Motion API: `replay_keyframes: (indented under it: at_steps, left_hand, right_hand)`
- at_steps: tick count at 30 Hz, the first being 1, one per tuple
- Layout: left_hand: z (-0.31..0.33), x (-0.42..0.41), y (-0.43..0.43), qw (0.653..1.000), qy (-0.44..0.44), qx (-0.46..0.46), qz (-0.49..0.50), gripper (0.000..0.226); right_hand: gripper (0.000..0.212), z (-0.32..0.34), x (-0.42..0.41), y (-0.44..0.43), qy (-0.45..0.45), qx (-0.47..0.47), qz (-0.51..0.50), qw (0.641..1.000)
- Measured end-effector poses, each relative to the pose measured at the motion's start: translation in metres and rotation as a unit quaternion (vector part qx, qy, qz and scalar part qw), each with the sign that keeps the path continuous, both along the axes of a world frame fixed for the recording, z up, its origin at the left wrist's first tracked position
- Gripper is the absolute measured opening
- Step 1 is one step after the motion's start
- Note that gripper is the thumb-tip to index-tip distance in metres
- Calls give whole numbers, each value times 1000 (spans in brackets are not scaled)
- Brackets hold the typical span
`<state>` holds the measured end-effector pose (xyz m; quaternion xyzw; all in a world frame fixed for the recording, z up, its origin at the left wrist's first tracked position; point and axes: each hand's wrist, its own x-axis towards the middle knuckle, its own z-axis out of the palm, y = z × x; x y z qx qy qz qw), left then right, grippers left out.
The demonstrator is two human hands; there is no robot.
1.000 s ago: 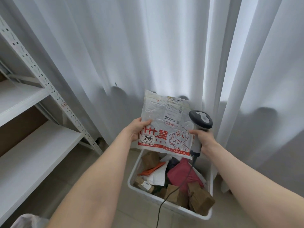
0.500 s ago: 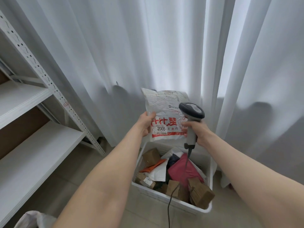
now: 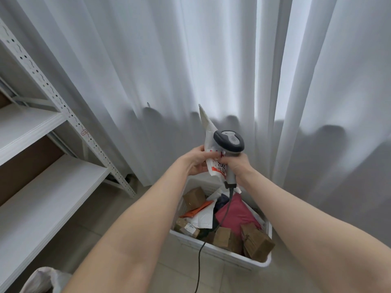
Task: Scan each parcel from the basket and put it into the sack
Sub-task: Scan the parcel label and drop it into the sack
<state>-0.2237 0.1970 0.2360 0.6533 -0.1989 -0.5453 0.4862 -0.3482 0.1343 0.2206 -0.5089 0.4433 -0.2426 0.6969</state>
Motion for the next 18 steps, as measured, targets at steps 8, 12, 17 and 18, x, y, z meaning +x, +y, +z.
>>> replay_keyframes:
  at_steps: [8, 12, 17, 18]
  left_hand:
    - [-6, 2, 8, 997, -45, 22, 67, 37]
    - [-11, 5, 16, 995, -32, 5, 98, 28]
    - [-15, 3, 18, 985, -96, -13, 144, 35]
    - [-15, 3, 18, 983, -105, -12, 148, 36]
  right_hand:
    - [27, 4, -4, -4, 18, 10, 26, 999]
    - [21, 4, -14, -8, 17, 11, 29, 999]
    - [26, 6, -29, -1, -29, 70, 70, 995]
    - [23, 5, -30, 0, -29, 74, 76, 994]
